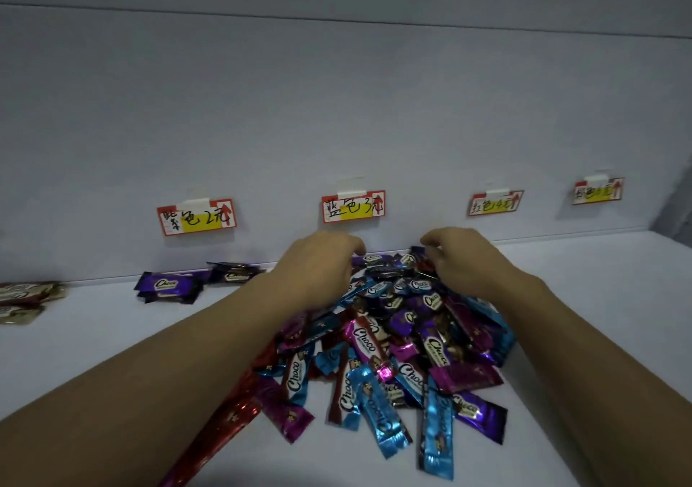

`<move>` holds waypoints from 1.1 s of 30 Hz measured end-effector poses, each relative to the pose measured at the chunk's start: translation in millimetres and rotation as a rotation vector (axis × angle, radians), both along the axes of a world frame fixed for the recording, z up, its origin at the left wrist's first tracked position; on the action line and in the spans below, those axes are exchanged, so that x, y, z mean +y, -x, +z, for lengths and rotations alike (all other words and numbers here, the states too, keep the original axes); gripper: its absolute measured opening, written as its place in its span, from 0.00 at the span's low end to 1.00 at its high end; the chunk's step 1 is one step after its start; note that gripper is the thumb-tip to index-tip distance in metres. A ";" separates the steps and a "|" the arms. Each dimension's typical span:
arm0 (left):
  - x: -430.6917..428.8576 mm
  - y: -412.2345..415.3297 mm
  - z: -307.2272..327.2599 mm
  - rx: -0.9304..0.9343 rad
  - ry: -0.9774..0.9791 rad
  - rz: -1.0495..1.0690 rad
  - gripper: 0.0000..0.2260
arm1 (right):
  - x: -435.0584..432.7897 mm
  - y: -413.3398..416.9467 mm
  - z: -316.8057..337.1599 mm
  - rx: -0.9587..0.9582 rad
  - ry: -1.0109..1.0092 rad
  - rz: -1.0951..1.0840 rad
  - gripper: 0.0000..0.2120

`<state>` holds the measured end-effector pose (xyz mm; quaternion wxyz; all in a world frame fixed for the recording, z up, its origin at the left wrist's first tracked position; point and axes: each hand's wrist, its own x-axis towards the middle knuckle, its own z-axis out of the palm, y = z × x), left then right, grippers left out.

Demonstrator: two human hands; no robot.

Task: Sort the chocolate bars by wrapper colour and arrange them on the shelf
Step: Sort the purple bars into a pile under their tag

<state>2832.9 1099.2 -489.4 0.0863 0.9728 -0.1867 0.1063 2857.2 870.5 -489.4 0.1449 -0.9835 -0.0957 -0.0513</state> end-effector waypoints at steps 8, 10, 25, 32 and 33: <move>-34.7 -41.7 -13.0 -0.066 -0.105 0.012 0.09 | -1.0 -8.6 2.7 0.025 0.012 -0.037 0.21; -36.1 -43.5 -14.4 -0.021 -0.090 0.037 0.09 | -5.4 -9.3 3.8 0.049 -0.019 -0.035 0.25; 6.3 24.4 9.0 -0.258 0.156 -0.027 0.08 | -0.9 26.3 21.3 -0.209 -0.328 0.178 0.05; 93.4 81.3 26.1 -0.366 0.333 0.112 0.08 | 62.7 64.2 39.6 -0.237 -0.327 0.374 0.07; 110.6 87.0 27.2 -0.398 0.365 0.141 0.08 | 75.2 67.8 45.7 -0.242 -0.306 0.394 0.06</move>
